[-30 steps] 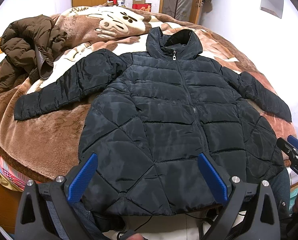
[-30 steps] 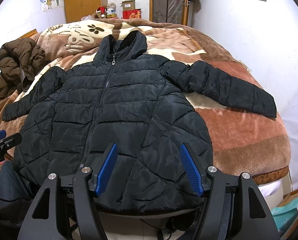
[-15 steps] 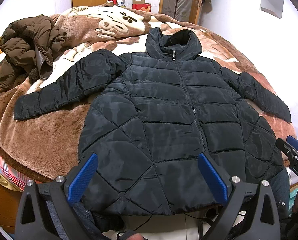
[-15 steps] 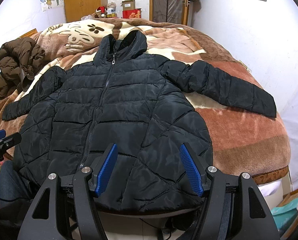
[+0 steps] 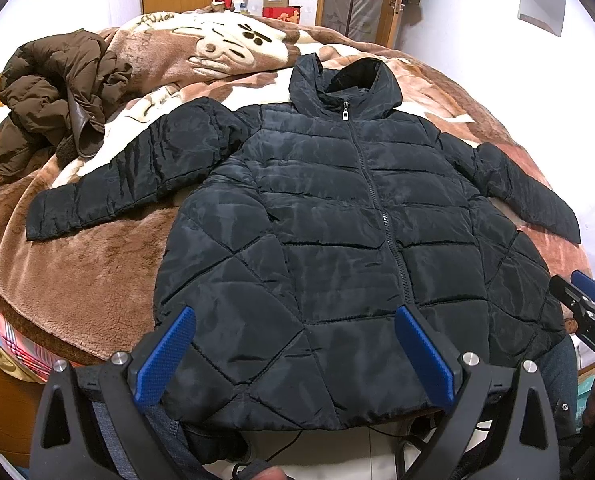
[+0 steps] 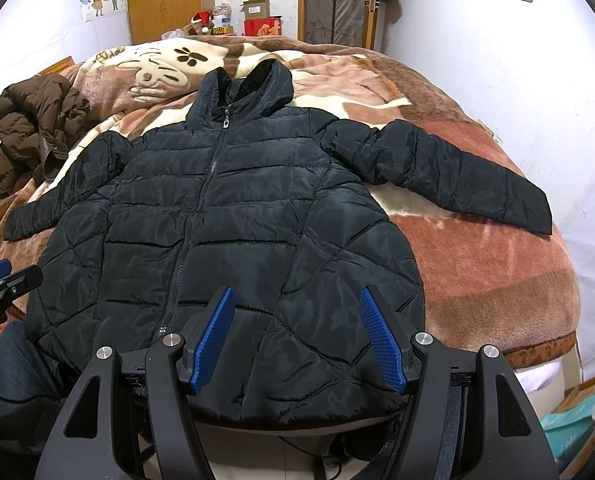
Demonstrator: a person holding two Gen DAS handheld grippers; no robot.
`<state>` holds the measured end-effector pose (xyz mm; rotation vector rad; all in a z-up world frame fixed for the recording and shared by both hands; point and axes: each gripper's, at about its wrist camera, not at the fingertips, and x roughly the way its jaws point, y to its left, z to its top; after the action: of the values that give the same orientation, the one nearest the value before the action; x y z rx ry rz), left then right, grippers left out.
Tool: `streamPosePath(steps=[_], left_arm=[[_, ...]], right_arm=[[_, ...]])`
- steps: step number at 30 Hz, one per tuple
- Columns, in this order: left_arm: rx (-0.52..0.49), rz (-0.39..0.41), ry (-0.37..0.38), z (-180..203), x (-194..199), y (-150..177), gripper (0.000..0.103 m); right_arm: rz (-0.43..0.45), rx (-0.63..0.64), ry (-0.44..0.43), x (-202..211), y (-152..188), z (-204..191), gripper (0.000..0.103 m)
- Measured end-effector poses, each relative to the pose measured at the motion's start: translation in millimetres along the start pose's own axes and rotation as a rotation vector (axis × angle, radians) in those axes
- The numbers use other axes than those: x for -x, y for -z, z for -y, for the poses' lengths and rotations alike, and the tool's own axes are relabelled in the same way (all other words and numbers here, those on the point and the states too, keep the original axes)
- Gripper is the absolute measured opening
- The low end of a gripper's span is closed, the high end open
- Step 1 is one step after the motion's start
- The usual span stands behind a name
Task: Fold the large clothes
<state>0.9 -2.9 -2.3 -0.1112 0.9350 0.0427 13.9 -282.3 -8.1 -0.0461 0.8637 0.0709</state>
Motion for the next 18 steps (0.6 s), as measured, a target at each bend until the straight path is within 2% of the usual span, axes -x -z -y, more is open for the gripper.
streamPosePath(steps=[13,18], left_arm=[[0.001,-0.001,0.002,-0.7,0.1,0.1,0.101],[0.002,-0.004,0.002,6.0,0.3,1.8,0.101]], right_arm=[[-0.003,0.001,0.001,1.7,-5.7,-2.0,0.065],[-0.005,0.003,0.002,-4.2,1.8,-1.6,0.065]])
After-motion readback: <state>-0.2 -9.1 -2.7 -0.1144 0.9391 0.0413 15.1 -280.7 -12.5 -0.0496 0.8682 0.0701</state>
